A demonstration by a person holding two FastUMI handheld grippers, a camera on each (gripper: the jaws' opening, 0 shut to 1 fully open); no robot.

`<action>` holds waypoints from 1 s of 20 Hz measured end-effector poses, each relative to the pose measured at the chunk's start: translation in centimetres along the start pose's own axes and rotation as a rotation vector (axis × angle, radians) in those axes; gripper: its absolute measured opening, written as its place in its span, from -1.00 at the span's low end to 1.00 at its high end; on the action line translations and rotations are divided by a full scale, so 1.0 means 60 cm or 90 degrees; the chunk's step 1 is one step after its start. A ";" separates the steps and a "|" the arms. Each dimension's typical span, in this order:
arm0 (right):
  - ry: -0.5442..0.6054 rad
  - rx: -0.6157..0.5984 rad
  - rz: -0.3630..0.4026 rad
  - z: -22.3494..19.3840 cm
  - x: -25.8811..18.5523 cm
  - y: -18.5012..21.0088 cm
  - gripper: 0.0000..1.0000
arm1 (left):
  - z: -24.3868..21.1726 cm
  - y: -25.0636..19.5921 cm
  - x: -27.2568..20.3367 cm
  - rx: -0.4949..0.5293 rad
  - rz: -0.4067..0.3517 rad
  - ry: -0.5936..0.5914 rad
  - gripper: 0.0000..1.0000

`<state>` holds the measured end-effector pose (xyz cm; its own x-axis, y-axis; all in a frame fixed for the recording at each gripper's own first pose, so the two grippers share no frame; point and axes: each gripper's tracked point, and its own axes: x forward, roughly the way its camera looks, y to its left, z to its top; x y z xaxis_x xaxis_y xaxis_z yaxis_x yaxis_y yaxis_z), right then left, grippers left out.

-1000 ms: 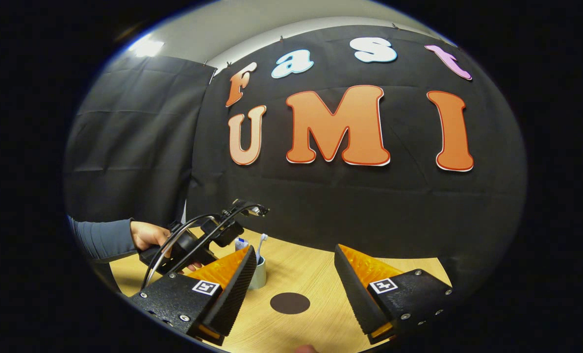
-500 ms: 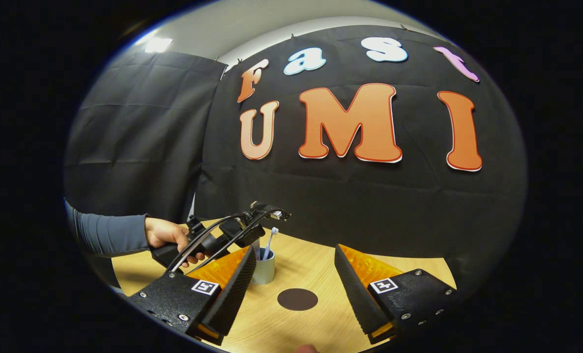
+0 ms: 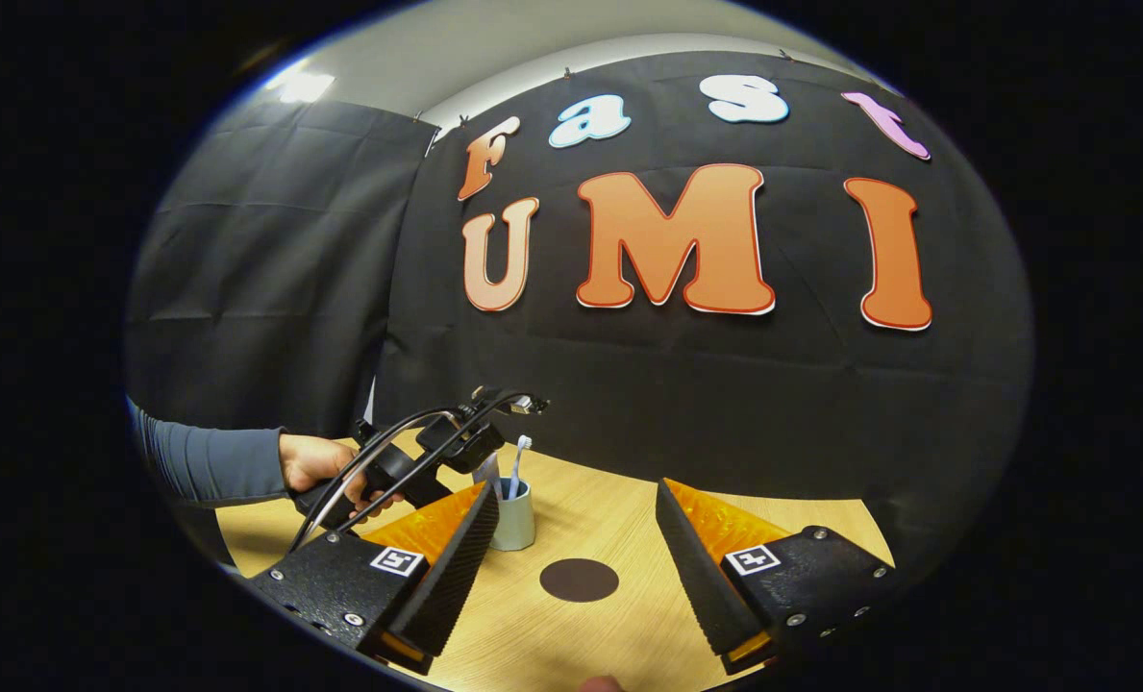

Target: Put the toothbrush and toothpaste on the desktop into the cup, then pick up the cup and place it on the coaster on the desktop.

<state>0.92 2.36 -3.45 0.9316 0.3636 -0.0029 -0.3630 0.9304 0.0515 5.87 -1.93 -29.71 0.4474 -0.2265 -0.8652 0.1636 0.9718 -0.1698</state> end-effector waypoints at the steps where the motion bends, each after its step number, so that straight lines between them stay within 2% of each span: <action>1: -0.001 0.001 -0.004 -0.002 -0.004 -0.003 0.96 | 0.005 -0.004 0.000 0.006 0.006 -0.002 -0.53; 5: -0.003 0.002 -0.028 0.004 -0.012 -0.022 0.97 | 0.015 -0.009 -0.005 0.020 0.001 -0.021 -0.54; 10: -0.020 -0.014 -0.099 0.011 -0.041 -0.069 0.97 | 0.029 -0.017 -0.006 0.056 -0.018 -0.034 -0.54; 20: 0.000 0.014 -0.140 -0.034 -0.088 -0.112 0.97 | 0.022 -0.023 0.008 0.101 -0.051 -0.008 -0.54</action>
<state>-1.57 -5.72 -5.83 0.9882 0.1524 -0.0159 -0.1509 0.9859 0.0717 7.03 -3.46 -29.25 0.4376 -0.3043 -0.8461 0.3348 0.9285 -0.1608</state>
